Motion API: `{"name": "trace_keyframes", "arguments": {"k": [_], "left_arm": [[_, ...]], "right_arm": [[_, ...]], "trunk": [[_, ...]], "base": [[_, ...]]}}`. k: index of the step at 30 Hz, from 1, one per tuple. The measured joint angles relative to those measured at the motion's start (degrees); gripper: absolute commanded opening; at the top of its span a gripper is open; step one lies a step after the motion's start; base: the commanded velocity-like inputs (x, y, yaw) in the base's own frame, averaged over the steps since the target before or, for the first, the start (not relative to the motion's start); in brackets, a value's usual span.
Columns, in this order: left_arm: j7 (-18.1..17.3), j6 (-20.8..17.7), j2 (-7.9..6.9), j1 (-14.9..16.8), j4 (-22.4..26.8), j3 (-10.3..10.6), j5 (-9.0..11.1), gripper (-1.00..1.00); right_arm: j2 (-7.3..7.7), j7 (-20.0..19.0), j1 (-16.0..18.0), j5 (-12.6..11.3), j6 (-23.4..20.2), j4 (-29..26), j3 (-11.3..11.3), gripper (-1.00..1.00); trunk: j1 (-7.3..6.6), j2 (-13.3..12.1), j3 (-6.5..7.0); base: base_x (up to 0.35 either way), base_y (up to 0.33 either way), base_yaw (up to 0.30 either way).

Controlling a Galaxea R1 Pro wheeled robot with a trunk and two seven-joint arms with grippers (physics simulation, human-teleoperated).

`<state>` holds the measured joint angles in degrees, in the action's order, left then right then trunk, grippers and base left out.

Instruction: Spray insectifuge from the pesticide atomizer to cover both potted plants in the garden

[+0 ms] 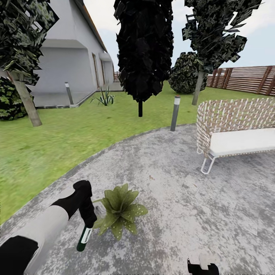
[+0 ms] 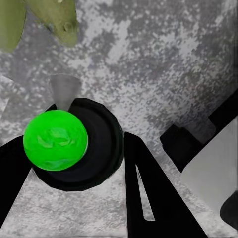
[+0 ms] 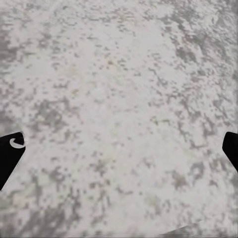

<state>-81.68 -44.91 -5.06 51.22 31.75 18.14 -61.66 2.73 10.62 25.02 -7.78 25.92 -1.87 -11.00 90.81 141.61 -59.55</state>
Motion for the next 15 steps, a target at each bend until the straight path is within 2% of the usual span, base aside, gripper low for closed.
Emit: {"name": "trace_keyframes", "arguments": {"k": [2,7,9,15], "left_arm": [[-0.6,0.1,-0.63,0.1,0.0,0.5,0.0,-1.0],[-1.1,0.2,-3.32,-0.7,-0.3,0.9,0.0,-1.0],[-1.1,0.3,-3.49,-0.8,-0.4,1.0,0.0,-1.0],[-0.9,0.3,-3.45,-0.9,-1.1,1.6,0.1,-1.0]], "right_arm": [[0.0,0.0,0.0,0.0,0.0,0.0,0.0,1.0],[0.0,0.0,0.0,0.0,0.0,0.0,0.0,1.0],[0.0,0.0,0.0,0.0,0.0,0.0,0.0,1.0],[0.0,0.0,0.0,0.0,0.0,0.0,0.0,1.0]], "trunk": [[0.0,0.0,-0.17],[0.0,0.0,-0.27],[0.0,0.0,-0.28],[0.0,0.0,-0.56]], "base": [[0.0,0.11,-0.003],[0.0,0.024,-0.001],[0.0,0.002,-0.091],[0.0,0.0,-0.222]]}}
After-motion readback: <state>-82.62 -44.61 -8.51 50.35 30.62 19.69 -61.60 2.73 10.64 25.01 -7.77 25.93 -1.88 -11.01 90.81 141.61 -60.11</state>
